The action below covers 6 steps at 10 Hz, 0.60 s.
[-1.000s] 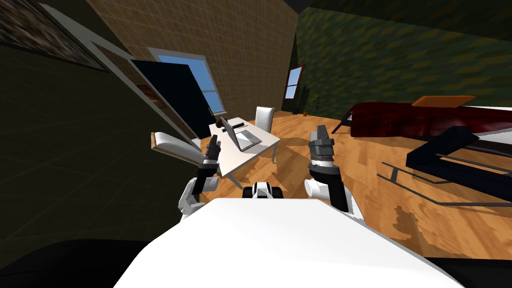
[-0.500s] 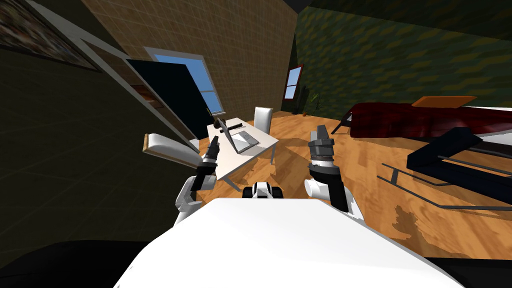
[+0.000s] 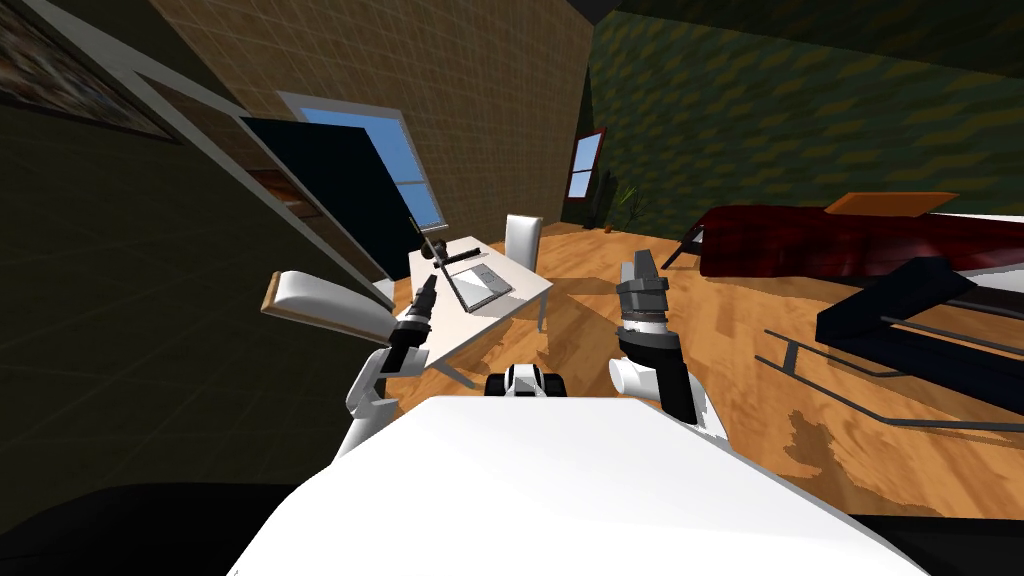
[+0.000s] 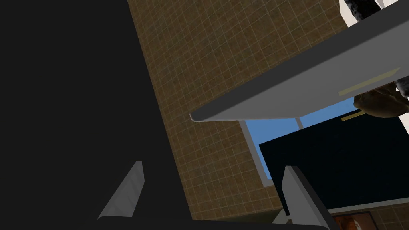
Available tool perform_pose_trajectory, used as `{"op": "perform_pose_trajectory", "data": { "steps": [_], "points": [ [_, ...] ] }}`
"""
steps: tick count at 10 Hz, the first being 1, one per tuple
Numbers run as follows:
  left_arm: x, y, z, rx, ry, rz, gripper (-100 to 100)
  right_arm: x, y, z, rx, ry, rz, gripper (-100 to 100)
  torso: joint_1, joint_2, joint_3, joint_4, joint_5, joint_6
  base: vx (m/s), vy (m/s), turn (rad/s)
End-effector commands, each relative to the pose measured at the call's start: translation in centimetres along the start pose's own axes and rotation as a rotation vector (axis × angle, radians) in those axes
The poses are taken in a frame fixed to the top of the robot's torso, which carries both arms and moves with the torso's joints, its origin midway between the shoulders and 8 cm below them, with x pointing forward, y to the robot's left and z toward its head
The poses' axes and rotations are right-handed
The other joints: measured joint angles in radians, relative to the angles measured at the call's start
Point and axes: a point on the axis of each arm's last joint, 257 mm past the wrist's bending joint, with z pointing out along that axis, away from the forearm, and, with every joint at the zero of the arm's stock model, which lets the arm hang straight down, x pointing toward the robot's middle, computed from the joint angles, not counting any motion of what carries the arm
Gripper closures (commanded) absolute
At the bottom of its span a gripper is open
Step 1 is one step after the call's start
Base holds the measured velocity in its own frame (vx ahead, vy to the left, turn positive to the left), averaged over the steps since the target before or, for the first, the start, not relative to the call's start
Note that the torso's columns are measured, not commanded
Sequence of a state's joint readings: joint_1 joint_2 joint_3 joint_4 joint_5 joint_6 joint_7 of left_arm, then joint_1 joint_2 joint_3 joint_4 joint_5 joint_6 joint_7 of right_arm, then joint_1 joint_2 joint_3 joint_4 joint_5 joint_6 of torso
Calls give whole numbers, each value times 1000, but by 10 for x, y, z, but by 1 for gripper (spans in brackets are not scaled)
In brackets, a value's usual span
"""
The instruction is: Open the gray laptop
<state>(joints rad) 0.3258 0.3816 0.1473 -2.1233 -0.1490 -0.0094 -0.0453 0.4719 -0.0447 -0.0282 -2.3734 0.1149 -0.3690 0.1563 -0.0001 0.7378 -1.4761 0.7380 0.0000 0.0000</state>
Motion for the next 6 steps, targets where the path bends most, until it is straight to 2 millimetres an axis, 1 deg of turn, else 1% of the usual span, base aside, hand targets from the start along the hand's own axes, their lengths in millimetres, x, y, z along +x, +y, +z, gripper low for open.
{"op": "perform_pose_trajectory", "data": {
  "steps": [1,5,6],
  "points": [
    [-7,21,3,-65,3,53,-100,0,0,0,0,0,0,0,0,0,0,0,0,0,70,-71,-2],
    [-18,43,6,-135,6,117,-100,0,0,0,0,0,0,0,1,1,0,0,0,0,51,-62,-3],
    [-16,39,6,-121,6,107,-100,0,0,0,0,0,0,0,0,1,0,0,0,0,18,-29,1]
  ]
}}
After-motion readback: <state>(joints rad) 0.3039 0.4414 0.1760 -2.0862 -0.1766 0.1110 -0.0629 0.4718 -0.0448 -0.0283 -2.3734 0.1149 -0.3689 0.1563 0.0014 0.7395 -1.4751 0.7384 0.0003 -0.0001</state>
